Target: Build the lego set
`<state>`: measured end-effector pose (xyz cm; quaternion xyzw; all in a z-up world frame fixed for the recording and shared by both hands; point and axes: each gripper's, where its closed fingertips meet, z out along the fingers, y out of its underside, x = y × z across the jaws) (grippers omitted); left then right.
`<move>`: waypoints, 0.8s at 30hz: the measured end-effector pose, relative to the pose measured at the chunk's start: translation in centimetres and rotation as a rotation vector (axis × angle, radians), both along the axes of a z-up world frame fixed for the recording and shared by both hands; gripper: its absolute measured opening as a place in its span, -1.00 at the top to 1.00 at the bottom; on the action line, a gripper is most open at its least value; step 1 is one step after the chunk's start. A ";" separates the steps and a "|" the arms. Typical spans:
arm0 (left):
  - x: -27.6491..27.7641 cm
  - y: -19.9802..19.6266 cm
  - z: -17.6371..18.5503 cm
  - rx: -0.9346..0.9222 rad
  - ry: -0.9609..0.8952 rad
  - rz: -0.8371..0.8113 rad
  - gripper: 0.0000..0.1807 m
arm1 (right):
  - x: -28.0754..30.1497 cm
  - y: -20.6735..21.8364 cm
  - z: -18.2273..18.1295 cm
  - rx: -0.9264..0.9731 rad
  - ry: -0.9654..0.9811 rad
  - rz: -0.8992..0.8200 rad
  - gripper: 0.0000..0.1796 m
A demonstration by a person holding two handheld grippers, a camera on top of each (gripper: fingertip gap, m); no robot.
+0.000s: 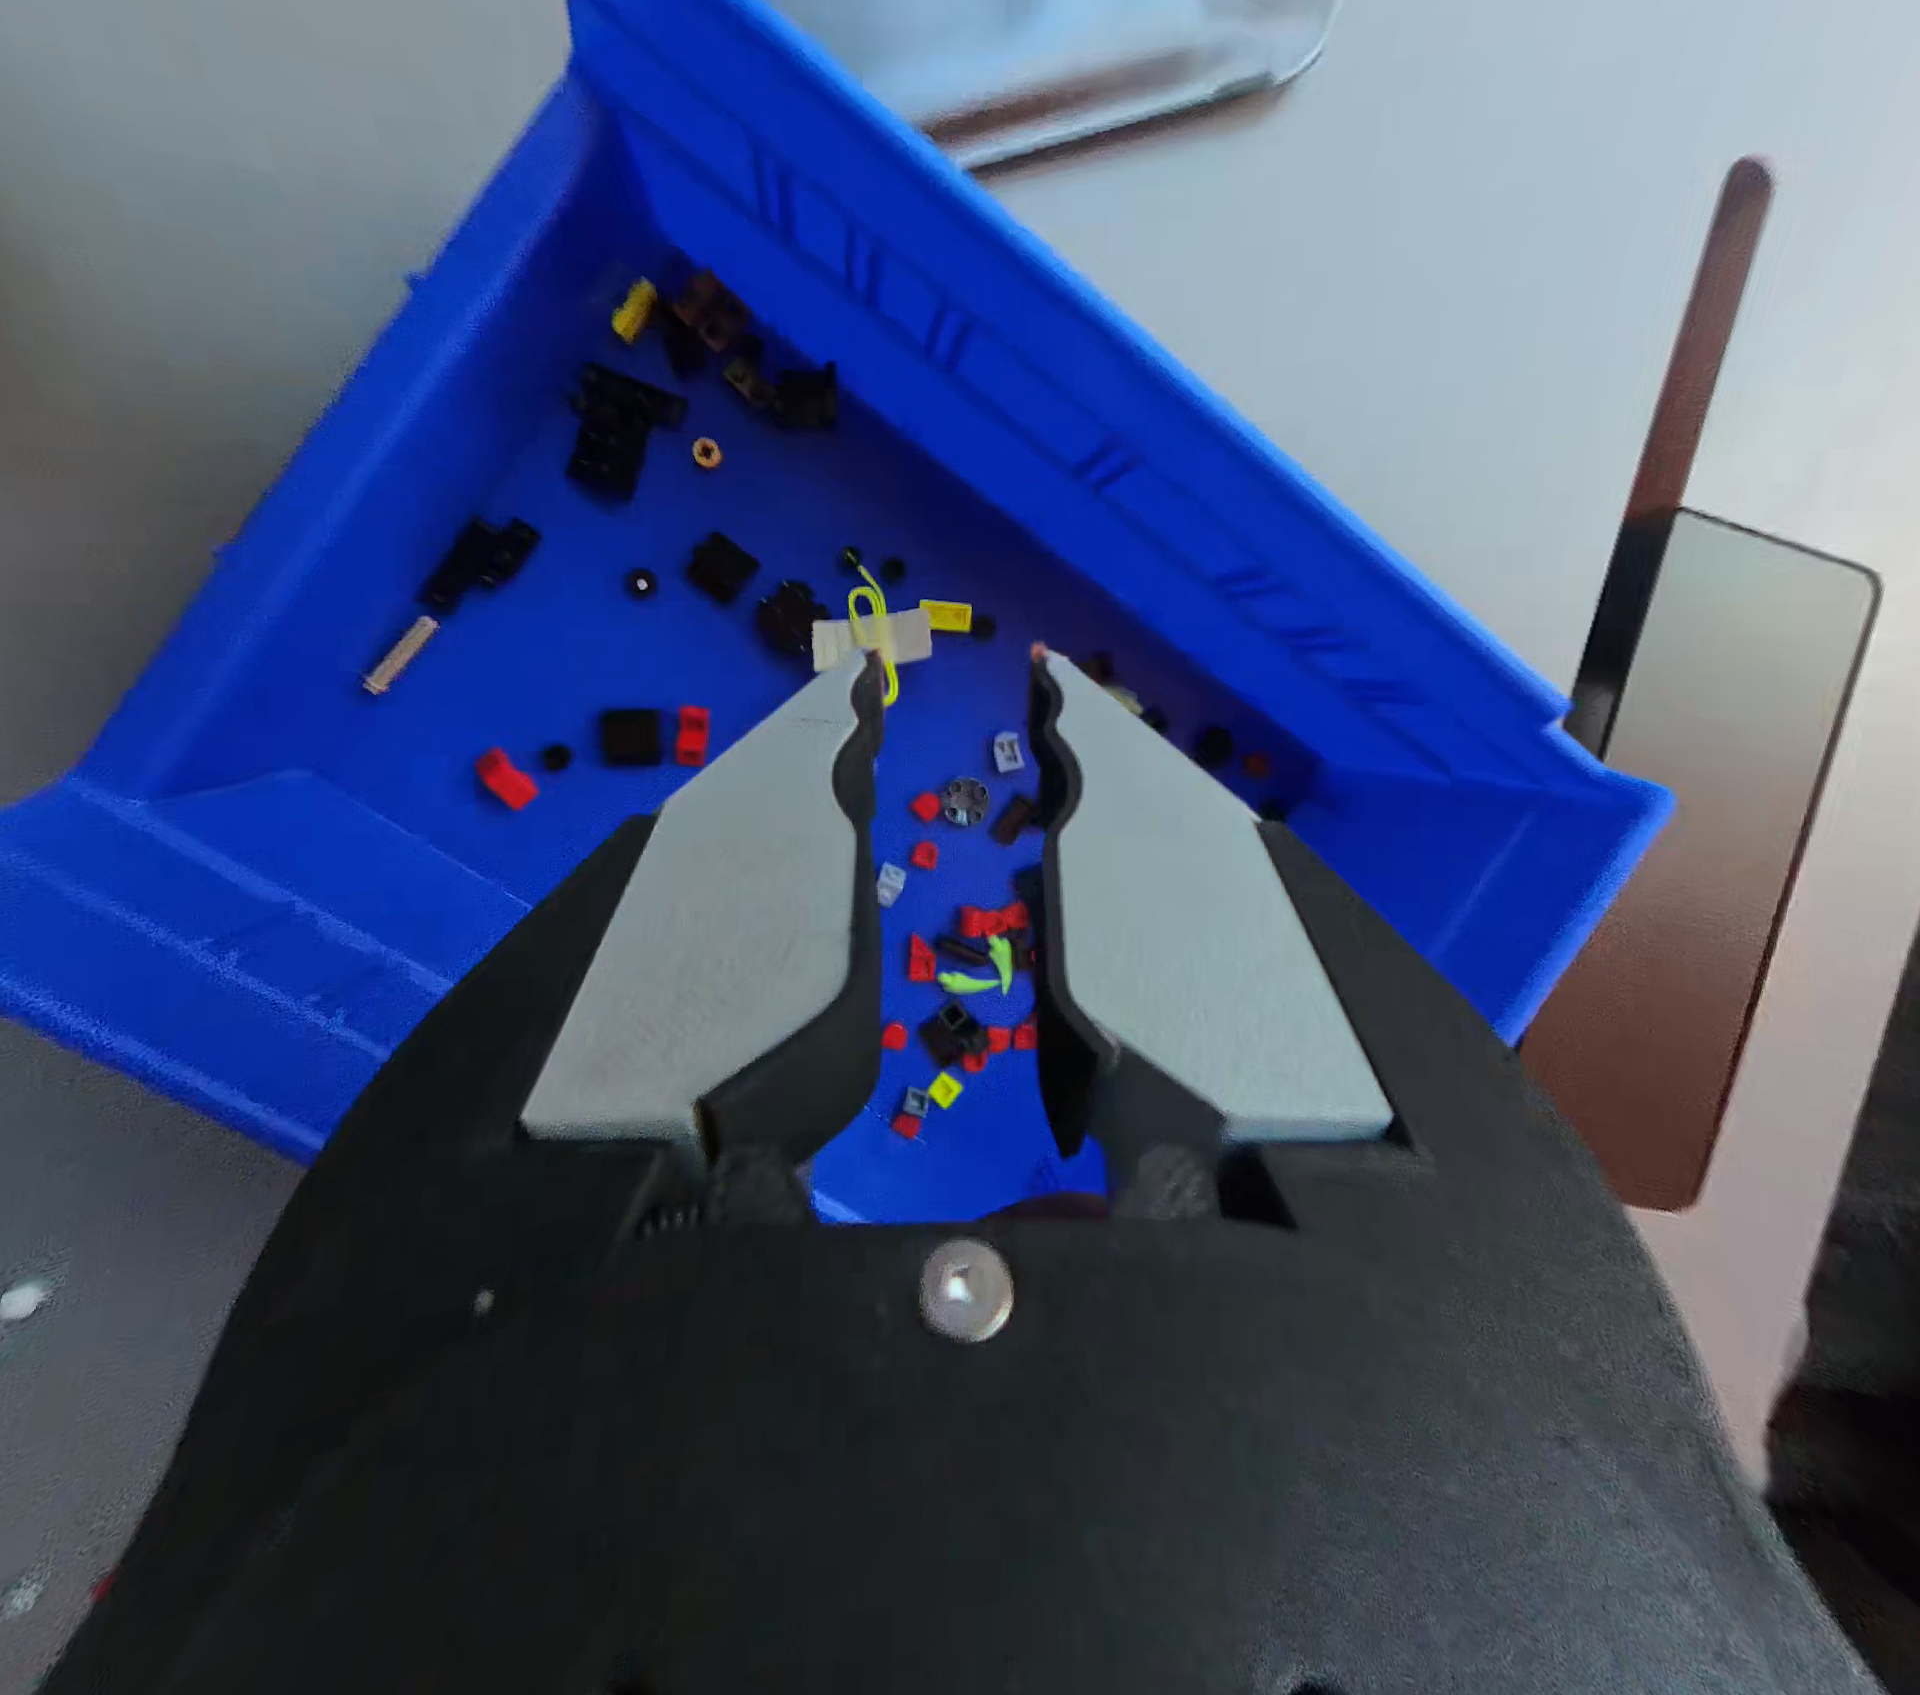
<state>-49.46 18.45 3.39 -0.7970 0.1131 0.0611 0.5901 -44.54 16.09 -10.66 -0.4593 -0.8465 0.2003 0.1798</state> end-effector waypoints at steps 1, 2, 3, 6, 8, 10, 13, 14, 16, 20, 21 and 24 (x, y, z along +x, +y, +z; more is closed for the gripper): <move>-0.2 0.0 -0.1 -0.003 0.003 0.007 0.91 | 0.5 -0.2 0.9 -0.059 0.008 -0.006 0.74; -0.2 -0.1 0.0 0.001 0.002 0.008 0.90 | 1.5 -0.2 0.9 -0.102 -0.039 -0.019 0.72; -0.1 -0.2 0.2 0.007 -0.001 0.003 0.91 | 3.1 0.2 0.1 -0.106 -0.134 -0.045 0.71; 0.2 -0.2 0.2 0.004 0.000 -0.006 0.91 | 8.6 1.4 -4.0 0.016 -0.455 -0.133 0.74; 0.2 0.0 0.0 -0.004 0.010 -0.003 0.91 | 11.0 0.4 -5.7 0.007 -0.624 -0.178 0.84; 0.4 0.1 -0.1 -0.011 0.009 -0.006 0.91 | 10.5 -1.0 -5.5 -0.085 -0.674 -0.252 0.72; 0.6 0.0 -0.3 -0.017 0.019 -0.005 0.90 | 10.6 -0.8 -6.1 -0.003 -0.763 -0.278 0.58; 0.6 -0.1 -0.2 -0.016 0.024 -0.005 0.90 | 11.1 -0.8 -6.5 0.030 -0.816 -0.280 0.59; 0.9 -0.2 0.2 -0.004 0.026 -0.011 0.90 | 11.5 -1.3 -7.3 0.044 -0.910 -0.299 0.66; 1.3 -0.7 0.8 0.013 0.030 -0.024 0.90 | 11.8 -0.8 -8.5 0.143 -1.031 -0.332 0.66; 1.3 -0.8 0.9 0.018 0.031 -0.026 0.90 | 12.0 -0.7 -8.6 0.161 -1.056 -0.345 0.65; 1.6 -1.4 1.8 0.048 0.026 -0.036 0.90 | 12.7 -0.3 -8.8 0.200 -1.112 -0.374 0.65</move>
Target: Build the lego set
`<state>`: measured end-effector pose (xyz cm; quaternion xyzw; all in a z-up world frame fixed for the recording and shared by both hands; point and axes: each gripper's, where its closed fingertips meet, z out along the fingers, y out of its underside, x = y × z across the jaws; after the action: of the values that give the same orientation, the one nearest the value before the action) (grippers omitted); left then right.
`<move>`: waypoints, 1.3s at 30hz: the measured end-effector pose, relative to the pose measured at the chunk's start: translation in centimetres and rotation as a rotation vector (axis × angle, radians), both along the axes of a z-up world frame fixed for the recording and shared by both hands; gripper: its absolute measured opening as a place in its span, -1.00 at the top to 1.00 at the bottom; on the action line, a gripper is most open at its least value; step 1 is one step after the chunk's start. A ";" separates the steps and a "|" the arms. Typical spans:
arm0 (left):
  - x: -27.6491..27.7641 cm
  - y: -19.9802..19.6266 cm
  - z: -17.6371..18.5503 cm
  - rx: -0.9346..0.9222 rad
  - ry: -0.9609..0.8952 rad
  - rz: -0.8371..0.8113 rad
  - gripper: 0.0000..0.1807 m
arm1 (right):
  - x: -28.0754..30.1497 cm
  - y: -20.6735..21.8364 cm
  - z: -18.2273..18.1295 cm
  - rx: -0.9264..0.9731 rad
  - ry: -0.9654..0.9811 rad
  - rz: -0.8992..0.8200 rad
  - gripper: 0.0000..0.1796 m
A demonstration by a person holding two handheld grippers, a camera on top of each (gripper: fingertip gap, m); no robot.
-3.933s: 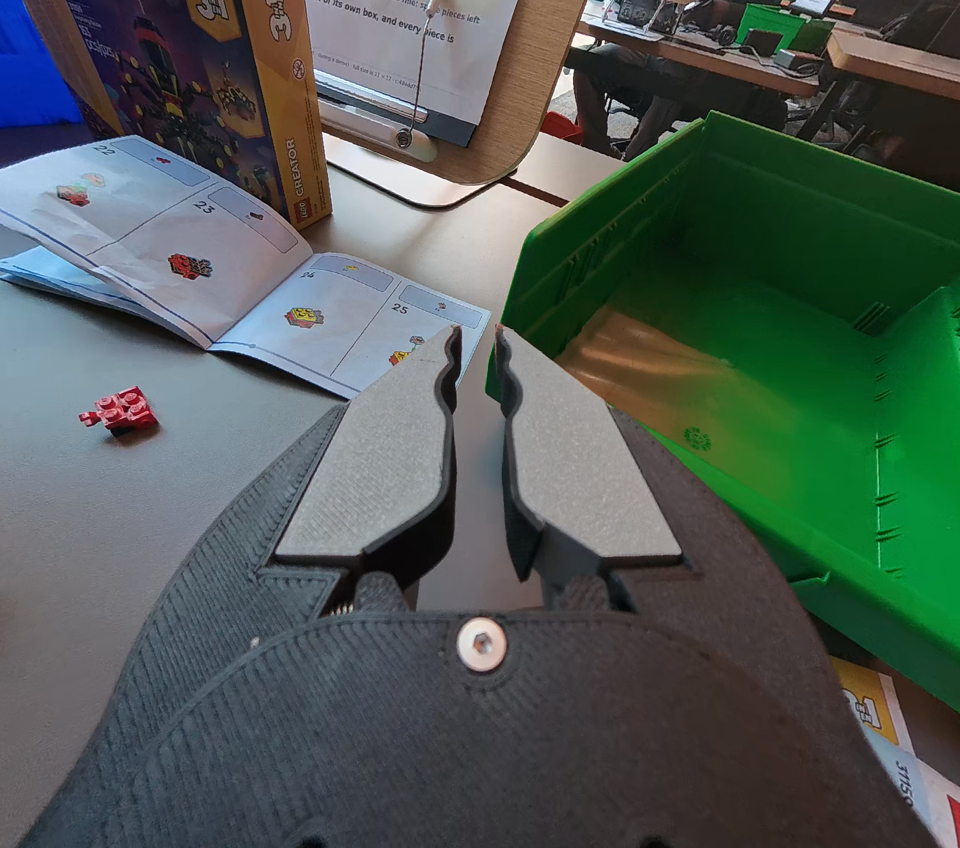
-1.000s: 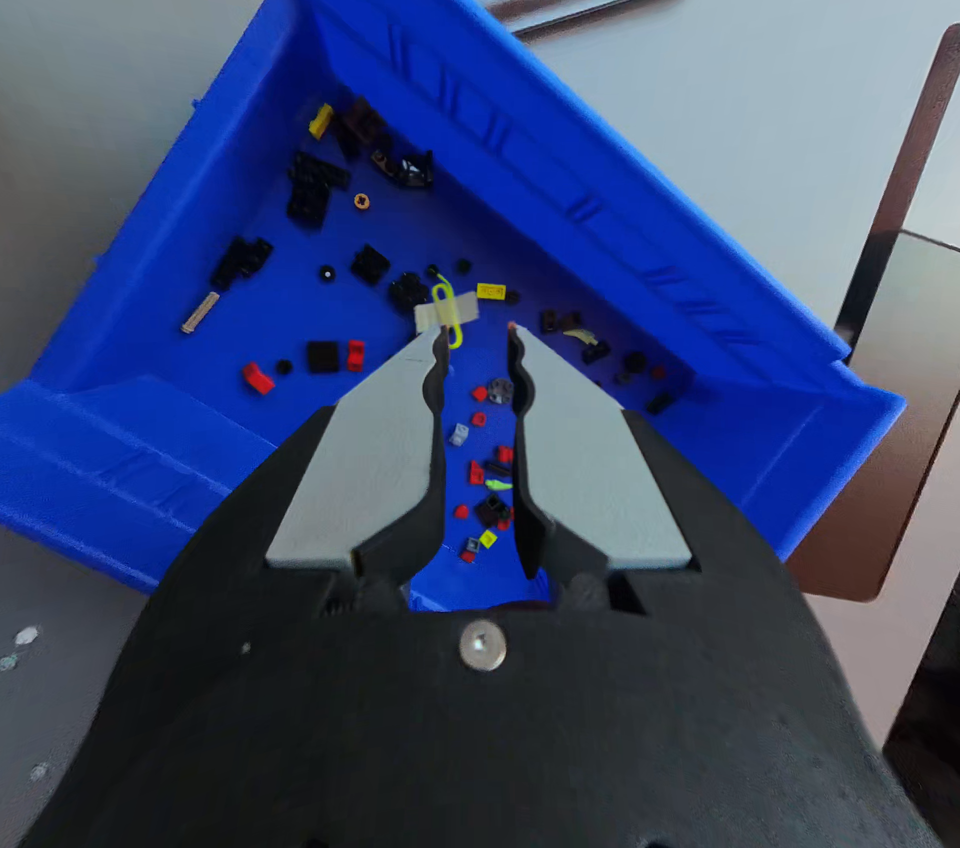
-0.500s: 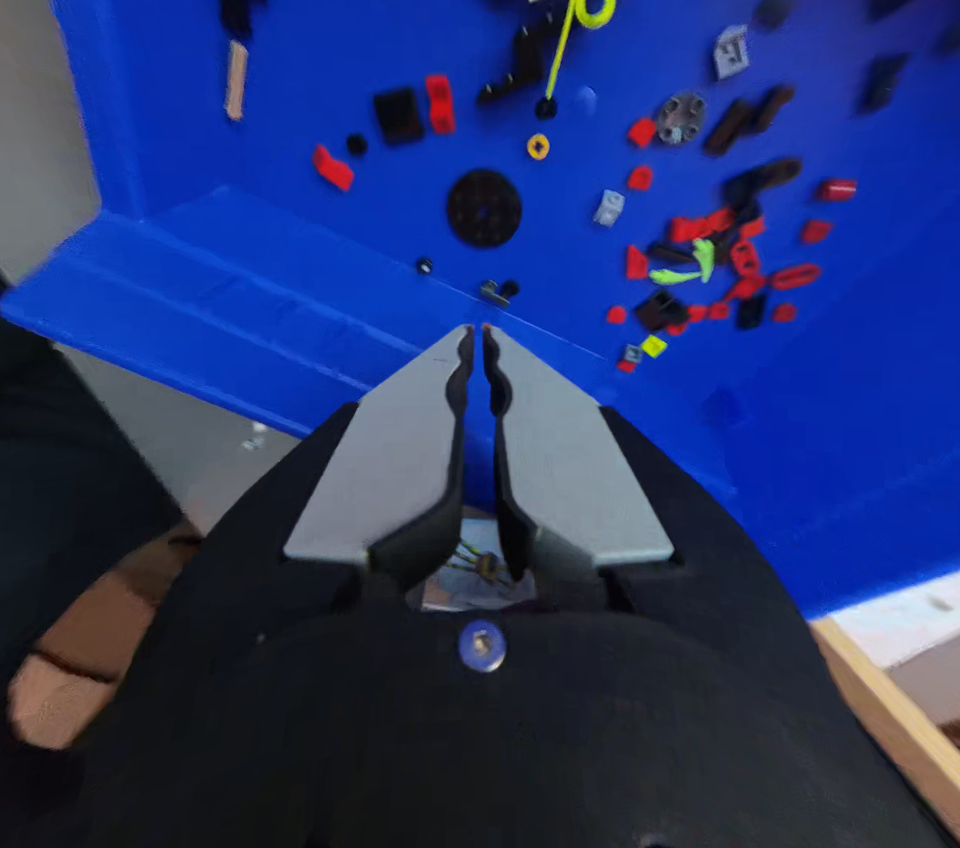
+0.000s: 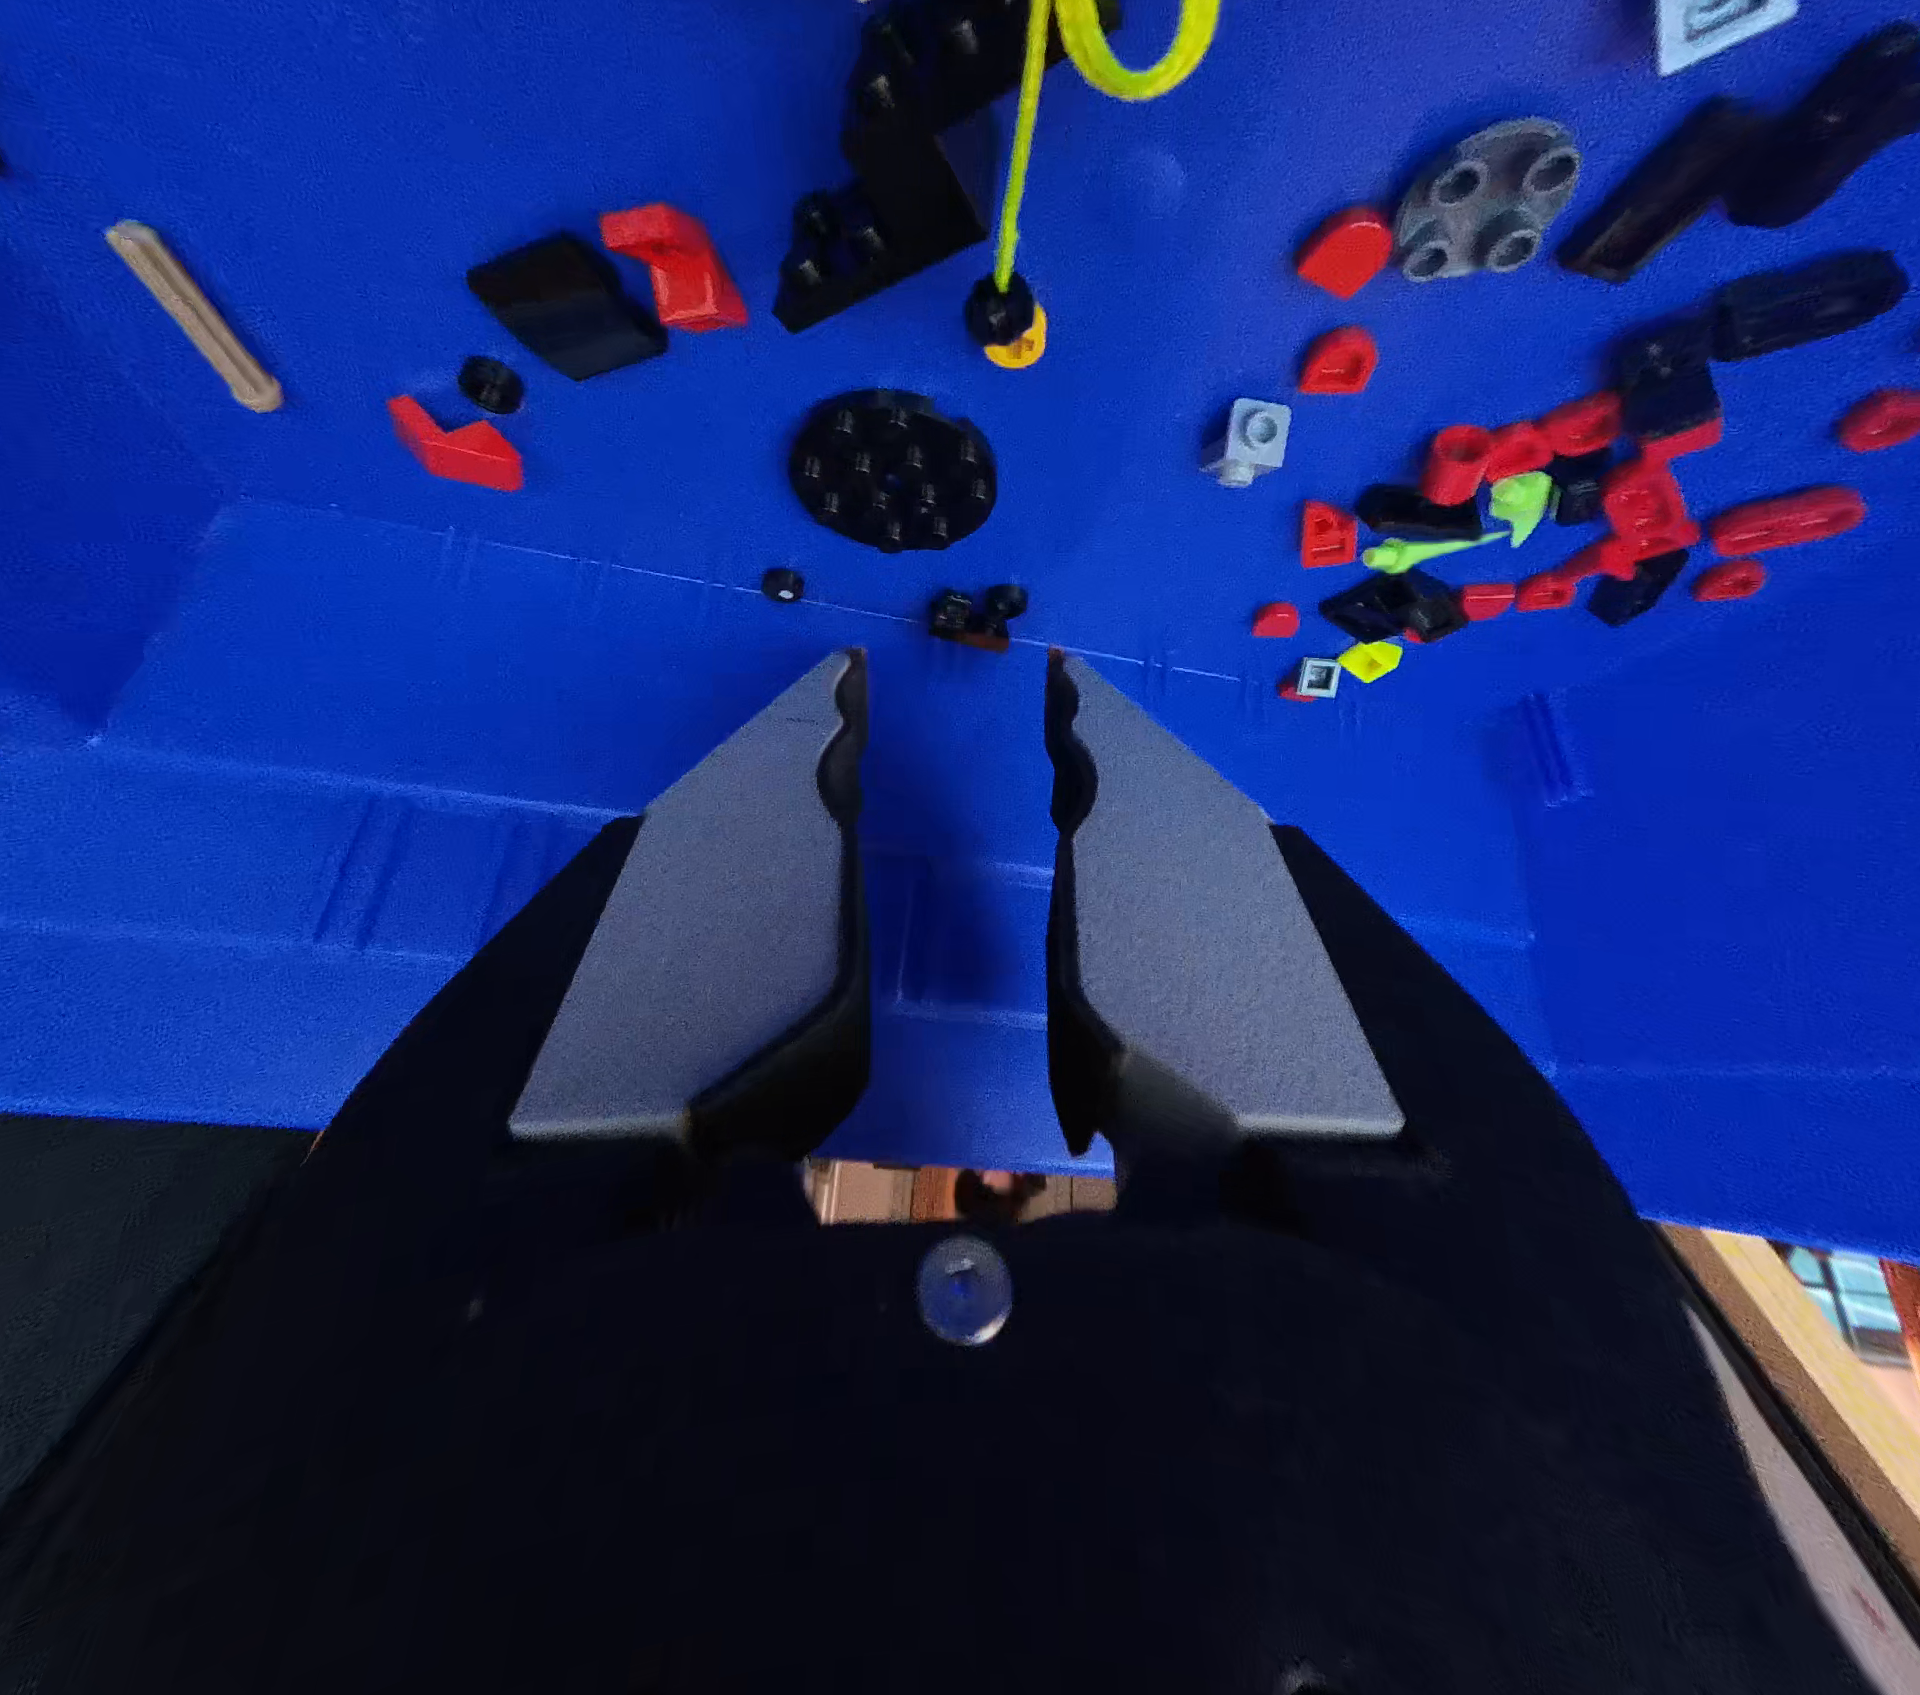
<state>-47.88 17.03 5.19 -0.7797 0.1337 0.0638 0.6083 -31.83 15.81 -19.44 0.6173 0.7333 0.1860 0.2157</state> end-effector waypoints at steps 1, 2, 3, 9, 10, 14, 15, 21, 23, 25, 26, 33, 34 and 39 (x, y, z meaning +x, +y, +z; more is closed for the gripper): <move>0.1 -0.2 0.3 0.010 -0.002 -0.003 0.91 | 0.2 0.0 0.0 0.003 -0.014 -0.008 0.65; 0.1 -0.3 0.5 0.018 -0.003 -0.006 0.91 | 0.3 -0.1 -0.1 -0.001 -0.018 -0.018 0.65; 0.1 -0.4 0.7 0.024 -0.005 -0.007 0.91 | 0.2 -0.2 -0.2 -0.006 -0.011 -0.030 0.69; 0.1 -0.8 0.7 0.022 -0.008 0.000 0.90 | 0.5 -0.1 -0.8 0.004 -0.005 -0.070 0.69; 0.2 -0.8 0.7 0.021 -0.006 0.000 0.90 | 0.5 -0.1 -0.8 0.004 -0.001 -0.067 0.70; 1.2 -0.8 -1.4 -0.077 0.006 -0.062 0.89 | 0.6 -0.4 2.2 0.017 0.063 -0.044 0.65; 1.5 -0.9 -2.7 -0.138 0.018 -0.085 0.86 | 0.5 -0.9 3.7 0.004 0.149 -0.047 0.62; 3.7 -1.3 -10.8 -0.461 0.034 -0.314 0.72 | 3.7 -0.7 14.7 0.033 0.817 -0.135 0.53; 5.3 -1.2 -12.8 -0.539 0.057 -0.410 0.73 | 6.6 -0.2 16.4 0.039 0.940 -0.196 0.52; 8.6 -2.1 -15.6 -0.616 0.159 -0.595 0.72 | 9.7 0.2 17.2 0.031 1.014 -0.258 0.52; 9.8 -2.0 -17.2 -0.652 0.233 -0.629 0.72 | 10.9 0.3 17.3 0.035 1.044 -0.283 0.52; 14.8 -1.6 -24.6 -0.875 0.452 -0.806 0.65 | 16.1 0.8 16.2 0.069 1.104 -0.360 0.52; 14.8 -1.1 -25.1 -0.862 0.504 -0.805 0.64 | 16.3 0.8 16.0 0.065 1.107 -0.364 0.53; 15.2 0.0 -25.6 -0.814 0.540 -0.836 0.61 | 17.0 1.0 14.3 0.057 1.084 -0.368 0.53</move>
<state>-32.69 17.00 -20.42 -0.7867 0.5884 -0.0405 0.1823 -14.86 16.79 -5.14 0.7475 0.6144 -0.1781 -0.1790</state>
